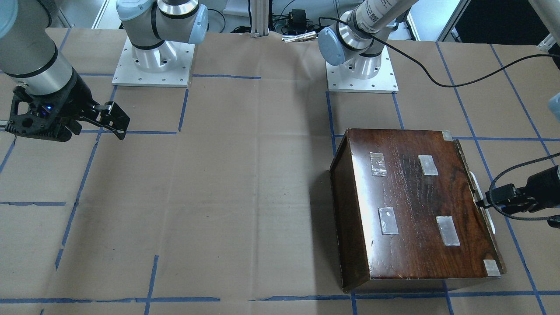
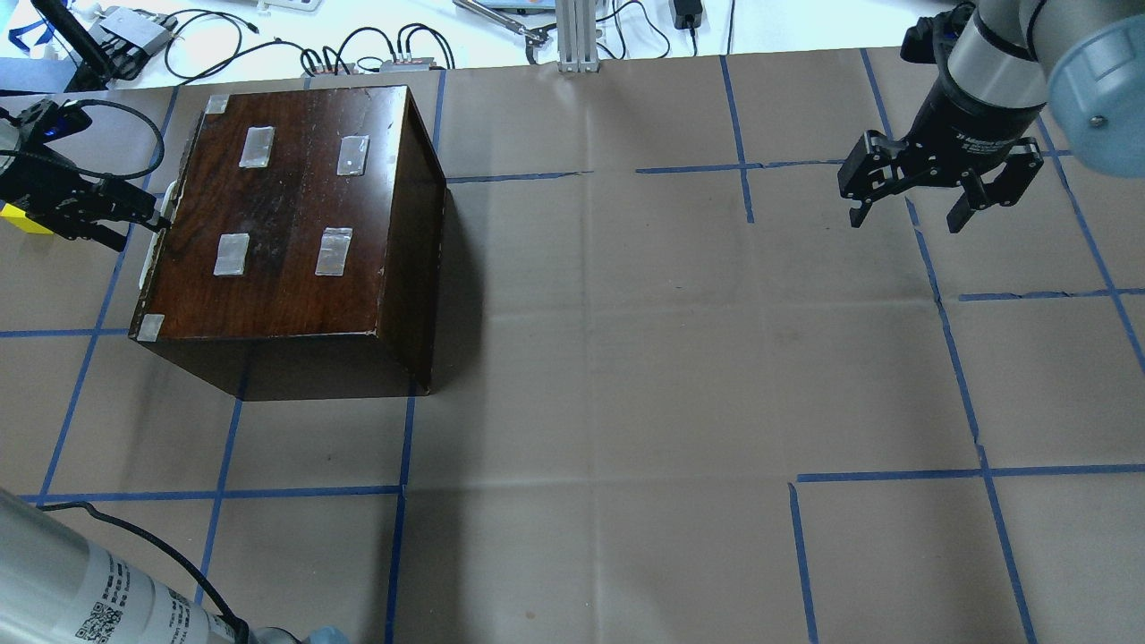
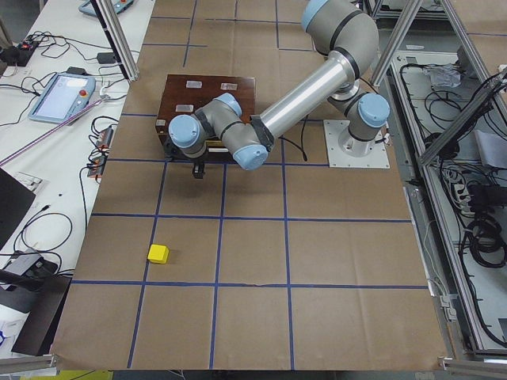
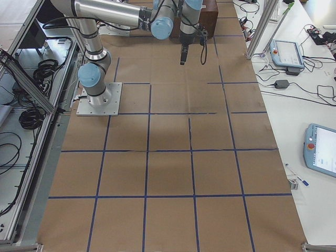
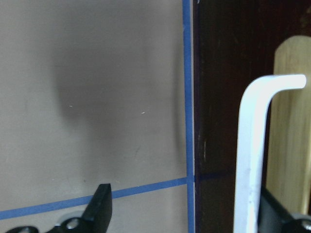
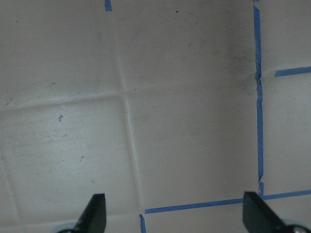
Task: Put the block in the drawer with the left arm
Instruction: 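Pull the drawer open outward with the left gripper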
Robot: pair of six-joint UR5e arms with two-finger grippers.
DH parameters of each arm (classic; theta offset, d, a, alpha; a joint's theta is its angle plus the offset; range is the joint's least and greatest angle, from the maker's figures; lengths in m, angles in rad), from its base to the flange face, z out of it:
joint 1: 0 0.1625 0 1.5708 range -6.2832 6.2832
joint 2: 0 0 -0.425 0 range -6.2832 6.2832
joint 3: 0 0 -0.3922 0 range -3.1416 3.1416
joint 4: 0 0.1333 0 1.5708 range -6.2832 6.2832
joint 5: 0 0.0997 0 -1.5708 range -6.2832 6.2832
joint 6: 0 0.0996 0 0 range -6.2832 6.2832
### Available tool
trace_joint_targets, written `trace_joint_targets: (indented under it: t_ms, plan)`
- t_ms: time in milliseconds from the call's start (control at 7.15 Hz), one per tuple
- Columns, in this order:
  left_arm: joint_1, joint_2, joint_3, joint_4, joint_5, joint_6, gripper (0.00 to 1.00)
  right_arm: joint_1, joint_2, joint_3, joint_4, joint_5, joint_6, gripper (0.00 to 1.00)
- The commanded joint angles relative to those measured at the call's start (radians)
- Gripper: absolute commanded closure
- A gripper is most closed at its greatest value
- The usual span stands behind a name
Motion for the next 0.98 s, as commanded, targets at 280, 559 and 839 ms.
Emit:
trace_joint_targets:
  t_ms: [280,559,839]
  plan:
    - [0.036,-0.001,0.005,0.019,0.013,0.020,0.01,0.000,0.000,0.000,0.000,0.000,0.000,0.00]
    - [0.045,-0.001,0.005,0.047,0.059,0.024,0.01,0.000,0.000,0.000,0.000,0.000,0.000,0.00]
    - [0.059,-0.001,0.005,0.053,0.062,0.052,0.01,0.000,0.000,0.000,0.000,0.000,0.000,0.00]
